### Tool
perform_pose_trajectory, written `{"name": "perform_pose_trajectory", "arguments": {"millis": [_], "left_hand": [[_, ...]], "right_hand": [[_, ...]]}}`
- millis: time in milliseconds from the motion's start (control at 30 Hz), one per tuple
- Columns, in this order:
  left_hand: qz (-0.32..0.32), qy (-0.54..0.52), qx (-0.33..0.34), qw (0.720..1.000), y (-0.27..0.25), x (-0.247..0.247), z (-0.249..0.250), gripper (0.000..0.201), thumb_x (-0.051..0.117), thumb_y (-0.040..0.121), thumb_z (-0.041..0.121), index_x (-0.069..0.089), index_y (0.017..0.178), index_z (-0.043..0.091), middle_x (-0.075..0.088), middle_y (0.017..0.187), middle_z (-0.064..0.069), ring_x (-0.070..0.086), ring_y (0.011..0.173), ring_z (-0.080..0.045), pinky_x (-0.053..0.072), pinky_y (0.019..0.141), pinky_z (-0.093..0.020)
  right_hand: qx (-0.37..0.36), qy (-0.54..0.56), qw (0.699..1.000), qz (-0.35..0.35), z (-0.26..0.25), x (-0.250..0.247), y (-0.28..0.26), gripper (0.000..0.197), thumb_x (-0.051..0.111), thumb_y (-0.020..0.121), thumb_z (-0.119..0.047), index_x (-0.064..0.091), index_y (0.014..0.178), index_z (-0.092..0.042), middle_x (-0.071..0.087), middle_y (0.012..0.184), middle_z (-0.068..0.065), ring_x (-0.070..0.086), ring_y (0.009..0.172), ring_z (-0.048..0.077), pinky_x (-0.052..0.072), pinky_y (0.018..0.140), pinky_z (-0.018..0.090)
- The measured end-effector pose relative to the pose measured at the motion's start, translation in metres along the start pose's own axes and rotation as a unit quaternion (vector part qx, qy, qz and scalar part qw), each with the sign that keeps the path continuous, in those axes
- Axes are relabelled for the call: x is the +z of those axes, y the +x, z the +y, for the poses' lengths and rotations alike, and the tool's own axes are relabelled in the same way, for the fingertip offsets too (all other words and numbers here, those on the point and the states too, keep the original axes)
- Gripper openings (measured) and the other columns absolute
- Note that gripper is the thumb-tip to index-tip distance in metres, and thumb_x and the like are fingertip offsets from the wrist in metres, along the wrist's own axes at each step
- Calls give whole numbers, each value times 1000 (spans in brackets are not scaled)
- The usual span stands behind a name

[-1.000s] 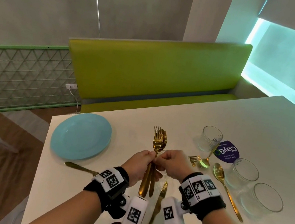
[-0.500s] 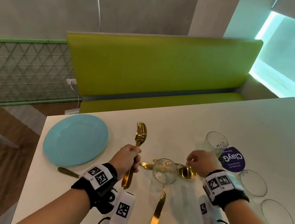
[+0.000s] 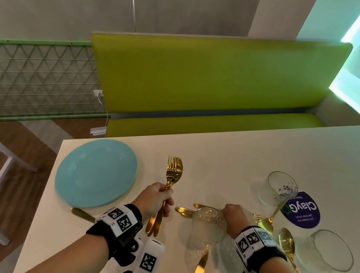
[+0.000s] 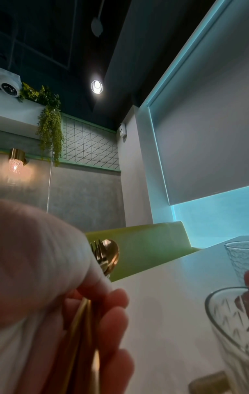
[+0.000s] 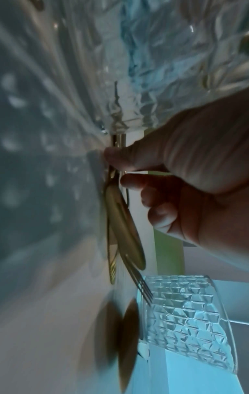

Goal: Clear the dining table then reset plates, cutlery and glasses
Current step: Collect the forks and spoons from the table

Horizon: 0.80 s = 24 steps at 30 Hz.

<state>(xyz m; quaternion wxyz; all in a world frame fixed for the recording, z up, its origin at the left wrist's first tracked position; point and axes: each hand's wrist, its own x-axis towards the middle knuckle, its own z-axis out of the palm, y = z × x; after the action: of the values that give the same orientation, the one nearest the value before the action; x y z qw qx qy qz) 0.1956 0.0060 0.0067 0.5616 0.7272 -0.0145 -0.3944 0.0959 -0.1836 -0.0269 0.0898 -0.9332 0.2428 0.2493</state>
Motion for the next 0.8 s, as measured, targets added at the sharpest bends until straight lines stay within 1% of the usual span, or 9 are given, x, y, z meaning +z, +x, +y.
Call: {"name": "perform_pose_trajectory", "arguments": {"millis": [100, 167, 300, 400, 500, 600, 667, 733, 800], "left_hand": [[2, 2, 3, 1000, 5, -2, 3, 13, 42, 98, 14, 53, 91, 14, 57, 76, -7, 52, 59, -16, 50, 62, -29], [7, 4, 5, 1000, 9, -2, 6, 13, 42, 98, 16, 53, 93, 14, 57, 76, -7, 53, 60, -16, 50, 61, -28], [20, 26, 19, 999, 14, -3, 14, 16, 41, 99, 20, 51, 106, 9, 56, 80, -5, 54, 63, -15, 51, 63, -26], [40, 60, 59, 996, 15, -1, 27, 15, 39, 99, 17, 50, 107, 10, 57, 80, -4, 56, 65, -14, 51, 63, -24], [63, 107, 126, 984, 15, 5, 46, 16, 39, 99, 17, 51, 108, 11, 61, 79, -2, 60, 70, -14, 53, 75, -28], [63, 185, 173, 965, 16, 17, 61, 13, 39, 99, 19, 50, 106, 16, 65, 86, 1, 59, 82, -14, 47, 84, -29], [47, 211, 171, 961, 17, 25, 65, 10, 40, 98, 19, 49, 103, 19, 65, 90, 0, 61, 88, -16, 48, 88, -30], [22, 215, 146, 965, 18, 32, 63, 9, 41, 98, 18, 50, 100, 18, 67, 92, -3, 65, 93, -20, 52, 91, -36], [5, 217, 128, 968, 18, 36, 59, 11, 41, 98, 17, 52, 101, 15, 67, 93, -7, 67, 89, -23, 54, 88, -38]], "right_hand": [[-9, -4, 1000, -3, 6, 4, 4, 25, 48, 87, -20, 70, 100, -21, 68, 110, 5, 64, 104, 24, 49, 81, 28], [-7, 11, 1000, -2, 10, 3, 6, 21, 53, 84, -22, 71, 96, -21, 69, 105, 4, 64, 100, 23, 48, 79, 27], [-30, 18, 999, 25, 16, -21, 3, 23, 57, 87, -20, 71, 104, -15, 68, 112, 5, 61, 104, 21, 44, 89, 24], [-51, 7, 997, 55, 18, -58, -3, 22, 58, 90, -16, 71, 106, -10, 68, 112, 6, 61, 97, 18, 41, 80, 19], [-75, -62, 991, 92, 10, -93, -12, 18, 56, 91, -18, 71, 99, -19, 67, 107, -2, 61, 99, 16, 47, 81, 25], [-136, -146, 975, 94, -11, -112, -16, 20, 51, 92, -16, 69, 101, -17, 66, 107, 1, 62, 100, 21, 48, 79, 29], [-175, -190, 961, 96, -30, -118, -17, 21, 50, 91, -13, 67, 103, -14, 64, 109, 4, 62, 101, 23, 47, 78, 31], [-200, -217, 949, 107, -46, -120, -15, 21, 49, 91, -11, 66, 104, -12, 63, 110, 5, 62, 101, 25, 46, 76, 31], [-208, -222, 945, 120, -57, -120, -12, 19, 50, 92, -11, 65, 103, -11, 64, 110, 4, 62, 100, 24, 48, 76, 32]]}}
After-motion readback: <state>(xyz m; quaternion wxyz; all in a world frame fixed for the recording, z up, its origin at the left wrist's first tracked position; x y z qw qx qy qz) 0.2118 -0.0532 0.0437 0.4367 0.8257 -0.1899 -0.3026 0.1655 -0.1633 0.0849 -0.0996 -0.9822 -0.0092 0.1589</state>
